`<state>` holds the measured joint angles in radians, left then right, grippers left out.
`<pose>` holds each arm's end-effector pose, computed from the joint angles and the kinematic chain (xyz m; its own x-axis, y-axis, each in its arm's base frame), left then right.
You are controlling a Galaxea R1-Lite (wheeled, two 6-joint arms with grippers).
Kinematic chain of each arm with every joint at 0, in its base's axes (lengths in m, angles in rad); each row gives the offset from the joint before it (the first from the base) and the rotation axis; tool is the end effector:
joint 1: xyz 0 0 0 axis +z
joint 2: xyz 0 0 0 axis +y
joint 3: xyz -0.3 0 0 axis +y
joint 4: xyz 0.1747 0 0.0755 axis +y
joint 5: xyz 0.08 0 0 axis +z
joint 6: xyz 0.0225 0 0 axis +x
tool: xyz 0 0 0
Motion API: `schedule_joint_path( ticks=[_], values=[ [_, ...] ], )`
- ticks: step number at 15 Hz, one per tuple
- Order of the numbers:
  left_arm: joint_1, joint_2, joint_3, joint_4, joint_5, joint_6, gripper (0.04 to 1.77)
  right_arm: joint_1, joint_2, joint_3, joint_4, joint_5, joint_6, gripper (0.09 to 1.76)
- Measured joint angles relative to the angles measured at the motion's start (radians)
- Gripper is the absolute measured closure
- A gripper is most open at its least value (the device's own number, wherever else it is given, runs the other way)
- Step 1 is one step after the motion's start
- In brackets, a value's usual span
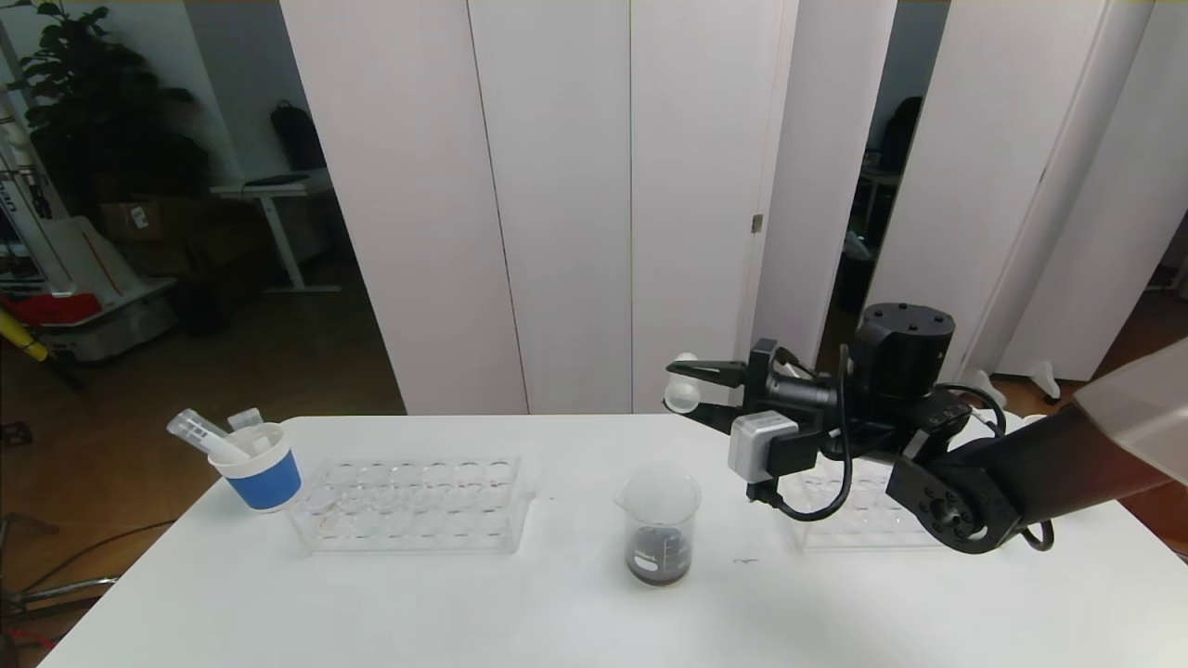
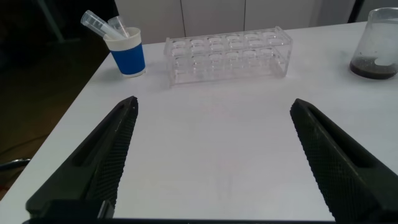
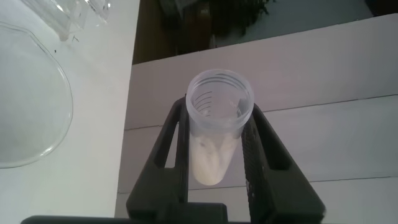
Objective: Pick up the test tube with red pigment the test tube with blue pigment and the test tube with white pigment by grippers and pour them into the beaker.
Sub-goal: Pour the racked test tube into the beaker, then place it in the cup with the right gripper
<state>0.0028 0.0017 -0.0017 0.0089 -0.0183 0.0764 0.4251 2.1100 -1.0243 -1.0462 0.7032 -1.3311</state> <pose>-0.0228 -0.0005 0.0751 0.9998 -0.0155 -0.0089 0.0161 0.9970 0.0762 0.3578 0.1780 0.1343 0.4277 0.9034 -0.0301 -0.2494 0.0859 -0.9646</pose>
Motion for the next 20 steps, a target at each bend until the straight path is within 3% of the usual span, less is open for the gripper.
schedule_joint_path(
  ticks=[20],
  values=[
    [0.0,0.0,0.0,0.0,0.0,0.0,0.06,-0.004,0.005,0.0,0.018,-0.044,-0.205,1.27]
  ],
)
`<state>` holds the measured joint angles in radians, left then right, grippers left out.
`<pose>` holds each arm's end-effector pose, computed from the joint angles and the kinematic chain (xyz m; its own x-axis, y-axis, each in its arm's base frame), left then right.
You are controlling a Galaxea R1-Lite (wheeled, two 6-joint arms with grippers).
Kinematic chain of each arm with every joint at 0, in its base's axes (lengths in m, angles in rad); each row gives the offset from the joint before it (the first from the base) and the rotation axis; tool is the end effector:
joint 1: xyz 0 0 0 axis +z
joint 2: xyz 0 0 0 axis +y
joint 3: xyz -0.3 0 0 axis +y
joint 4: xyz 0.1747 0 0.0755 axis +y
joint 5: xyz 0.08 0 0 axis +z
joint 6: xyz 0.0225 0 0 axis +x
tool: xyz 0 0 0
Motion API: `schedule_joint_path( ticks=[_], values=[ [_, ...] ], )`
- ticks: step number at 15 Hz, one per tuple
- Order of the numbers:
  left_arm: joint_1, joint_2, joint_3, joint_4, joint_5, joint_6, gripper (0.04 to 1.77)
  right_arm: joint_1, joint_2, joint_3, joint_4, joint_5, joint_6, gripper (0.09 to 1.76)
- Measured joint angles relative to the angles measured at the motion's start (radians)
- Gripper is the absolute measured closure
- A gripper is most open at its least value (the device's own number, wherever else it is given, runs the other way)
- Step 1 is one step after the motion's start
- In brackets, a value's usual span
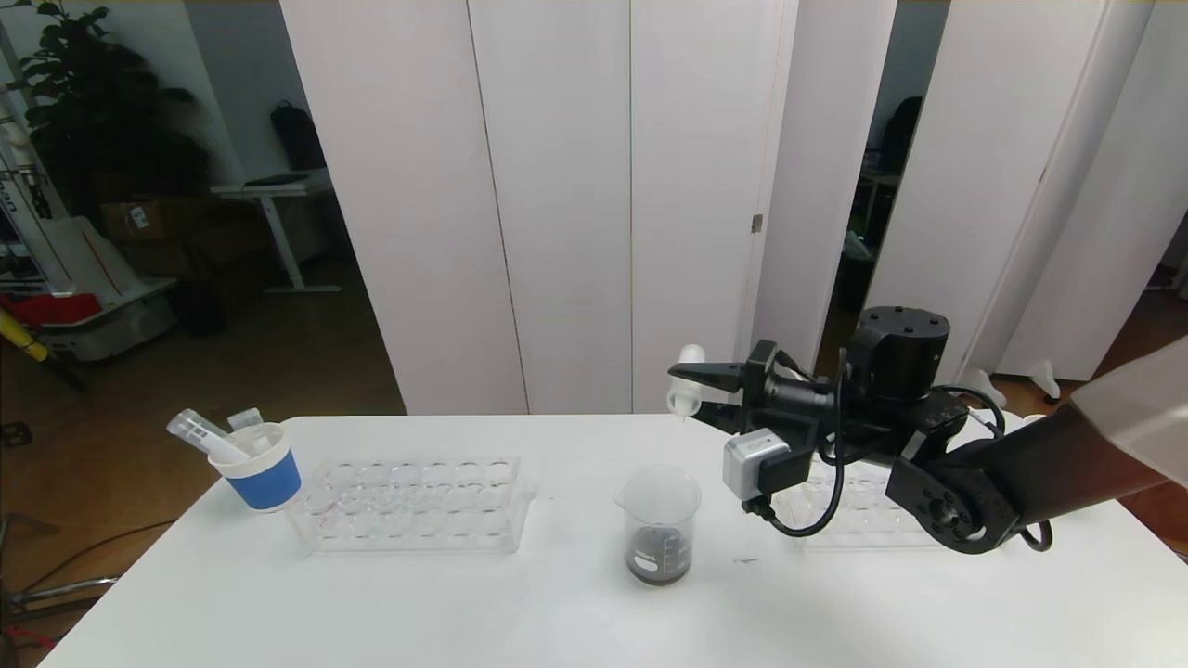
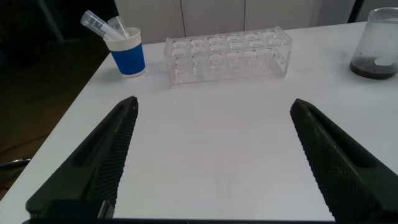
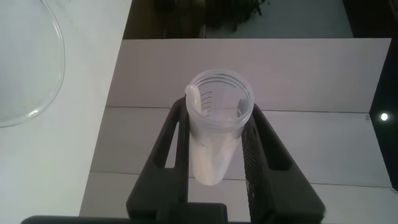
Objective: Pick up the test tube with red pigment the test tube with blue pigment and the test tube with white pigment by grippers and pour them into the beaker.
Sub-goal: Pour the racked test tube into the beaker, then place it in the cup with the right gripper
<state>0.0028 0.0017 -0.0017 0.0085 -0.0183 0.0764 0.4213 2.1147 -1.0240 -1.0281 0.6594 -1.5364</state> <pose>-0.0228 -0.0005 0.0751 0.9998 -0.0155 -0.0085 0.0161 0.9970 0.0762 0.3598 0.1764 0.1305 0.4693 0.8817 -0.0494 -0.0874 -0.0094 -0.9961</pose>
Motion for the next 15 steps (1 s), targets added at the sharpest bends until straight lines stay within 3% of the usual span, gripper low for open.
schedule_joint_path(
  ticks=[15],
  values=[
    [0.0,0.0,0.0,0.0,0.0,0.0,0.06,0.021,0.001,0.0,0.013,-0.028,-0.051,1.27]
  ],
)
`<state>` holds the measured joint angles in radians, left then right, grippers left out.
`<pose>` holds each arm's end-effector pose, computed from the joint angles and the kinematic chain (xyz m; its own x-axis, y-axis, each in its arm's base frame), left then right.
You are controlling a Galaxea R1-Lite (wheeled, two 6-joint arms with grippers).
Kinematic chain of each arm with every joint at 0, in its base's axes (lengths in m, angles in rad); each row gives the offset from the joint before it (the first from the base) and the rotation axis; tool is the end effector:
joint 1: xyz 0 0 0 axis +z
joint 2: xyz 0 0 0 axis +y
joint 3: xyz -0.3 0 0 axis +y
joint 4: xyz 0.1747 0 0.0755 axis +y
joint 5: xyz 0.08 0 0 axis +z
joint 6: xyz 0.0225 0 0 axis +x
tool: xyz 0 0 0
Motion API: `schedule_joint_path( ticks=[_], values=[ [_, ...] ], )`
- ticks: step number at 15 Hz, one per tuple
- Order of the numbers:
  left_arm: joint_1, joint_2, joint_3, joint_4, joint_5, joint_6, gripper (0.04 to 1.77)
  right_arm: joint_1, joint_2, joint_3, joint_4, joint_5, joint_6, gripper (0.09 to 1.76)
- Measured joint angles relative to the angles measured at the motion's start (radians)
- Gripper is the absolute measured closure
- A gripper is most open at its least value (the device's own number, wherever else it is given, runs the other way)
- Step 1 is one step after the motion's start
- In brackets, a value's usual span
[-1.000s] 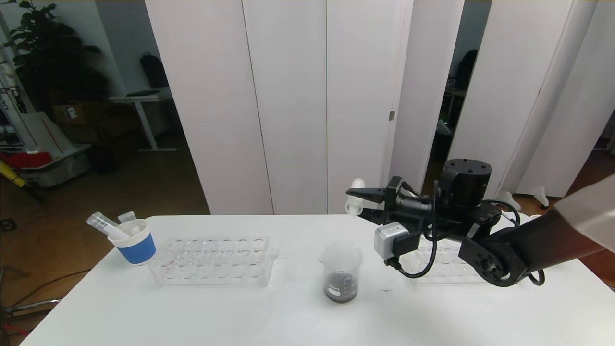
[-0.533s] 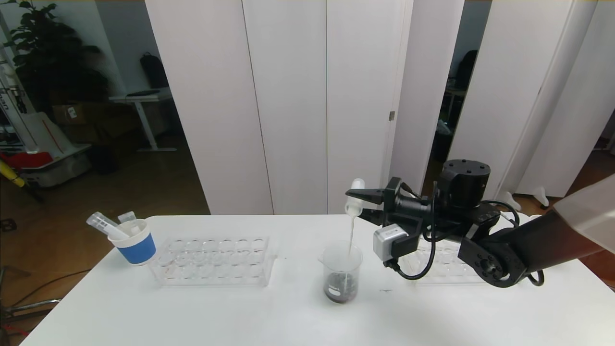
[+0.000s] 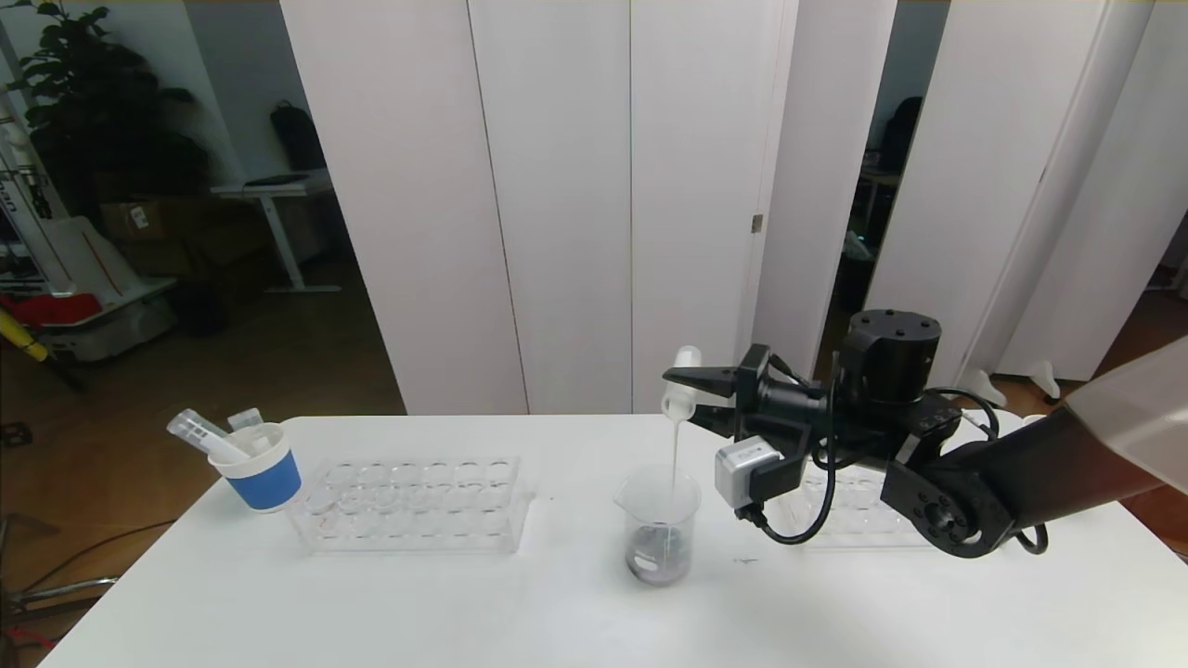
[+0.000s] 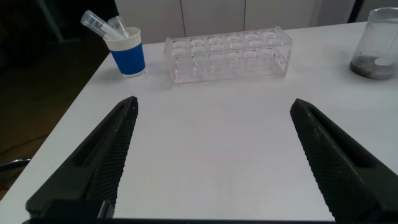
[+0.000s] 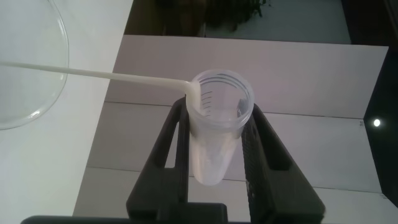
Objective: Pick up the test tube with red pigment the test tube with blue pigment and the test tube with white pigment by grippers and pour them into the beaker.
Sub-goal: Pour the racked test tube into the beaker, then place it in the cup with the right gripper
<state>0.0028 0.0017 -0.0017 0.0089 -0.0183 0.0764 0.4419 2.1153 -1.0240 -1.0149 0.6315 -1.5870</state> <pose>-0.0228 -0.0005 0.0751 0.9998 -0.0155 -0.0089 0.0161 0.9970 0.0762 0.3567 0.1834 0.1290 0.4750 0.8778 -0.0616 -0.0548 -0.0404 -0.9977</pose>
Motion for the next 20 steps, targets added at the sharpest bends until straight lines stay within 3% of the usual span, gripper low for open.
schedule_joint_path(
  ticks=[20],
  values=[
    [0.0,0.0,0.0,0.0,0.0,0.0,0.06,0.018,-0.001,-0.003,-0.001,-0.01,-0.08,1.27]
  ],
)
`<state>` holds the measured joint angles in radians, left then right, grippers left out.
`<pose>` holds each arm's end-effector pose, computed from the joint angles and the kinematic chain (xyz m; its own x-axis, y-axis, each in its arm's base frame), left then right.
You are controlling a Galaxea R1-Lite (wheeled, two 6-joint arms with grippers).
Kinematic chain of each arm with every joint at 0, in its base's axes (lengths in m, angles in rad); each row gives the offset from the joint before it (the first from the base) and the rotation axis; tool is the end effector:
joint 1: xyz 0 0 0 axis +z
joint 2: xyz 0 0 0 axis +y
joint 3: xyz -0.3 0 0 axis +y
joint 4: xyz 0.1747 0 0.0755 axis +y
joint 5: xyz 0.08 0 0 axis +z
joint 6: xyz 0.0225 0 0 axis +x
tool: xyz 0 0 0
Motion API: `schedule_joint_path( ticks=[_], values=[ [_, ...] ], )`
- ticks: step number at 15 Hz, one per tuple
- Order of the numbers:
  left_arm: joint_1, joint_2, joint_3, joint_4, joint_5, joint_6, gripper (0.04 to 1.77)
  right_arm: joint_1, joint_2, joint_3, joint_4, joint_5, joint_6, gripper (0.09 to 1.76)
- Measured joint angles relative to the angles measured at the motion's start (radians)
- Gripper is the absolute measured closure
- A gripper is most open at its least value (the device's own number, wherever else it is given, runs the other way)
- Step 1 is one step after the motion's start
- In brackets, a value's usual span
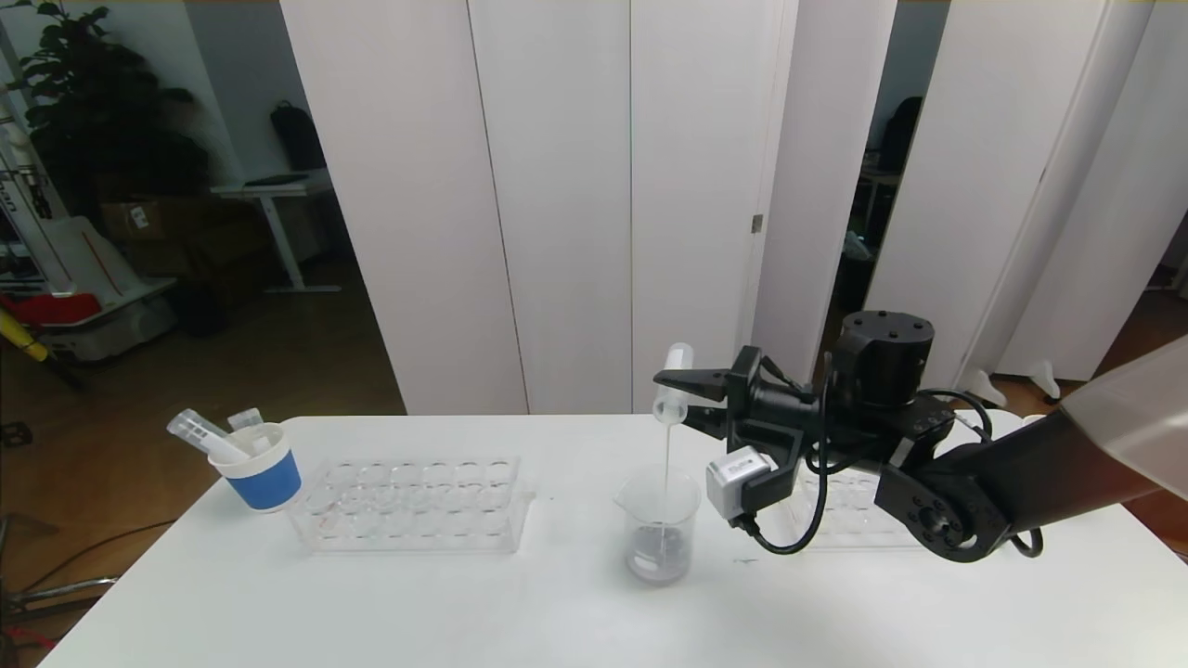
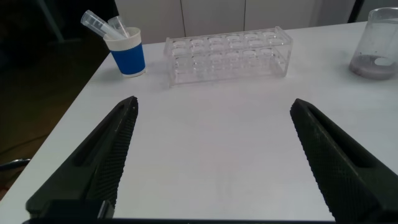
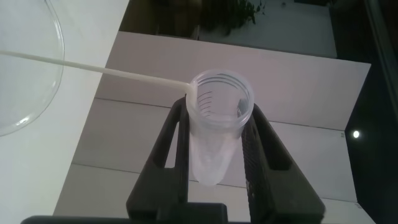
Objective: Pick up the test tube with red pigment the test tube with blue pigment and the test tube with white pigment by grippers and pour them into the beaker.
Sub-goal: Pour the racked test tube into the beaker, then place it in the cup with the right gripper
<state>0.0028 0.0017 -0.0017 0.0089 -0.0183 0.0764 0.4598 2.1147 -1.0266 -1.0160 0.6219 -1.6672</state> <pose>-0.0228 -0.0005 0.0751 0.9998 -0.0155 -0.0089 0.0161 0.9970 0.0762 0.3538 0.1898 0.1299 0.4679 0.8818 -0.0586 0.0206 -0.0771 -0.9968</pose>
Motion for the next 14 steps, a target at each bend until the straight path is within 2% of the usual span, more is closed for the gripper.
schedule_joint_path(
  ticks=[14],
  values=[
    [0.0,0.0,0.0,0.0,0.0,0.0,0.06,0.005,-0.01,0.0,-0.001,-0.001,-0.034,1.27]
  ],
)
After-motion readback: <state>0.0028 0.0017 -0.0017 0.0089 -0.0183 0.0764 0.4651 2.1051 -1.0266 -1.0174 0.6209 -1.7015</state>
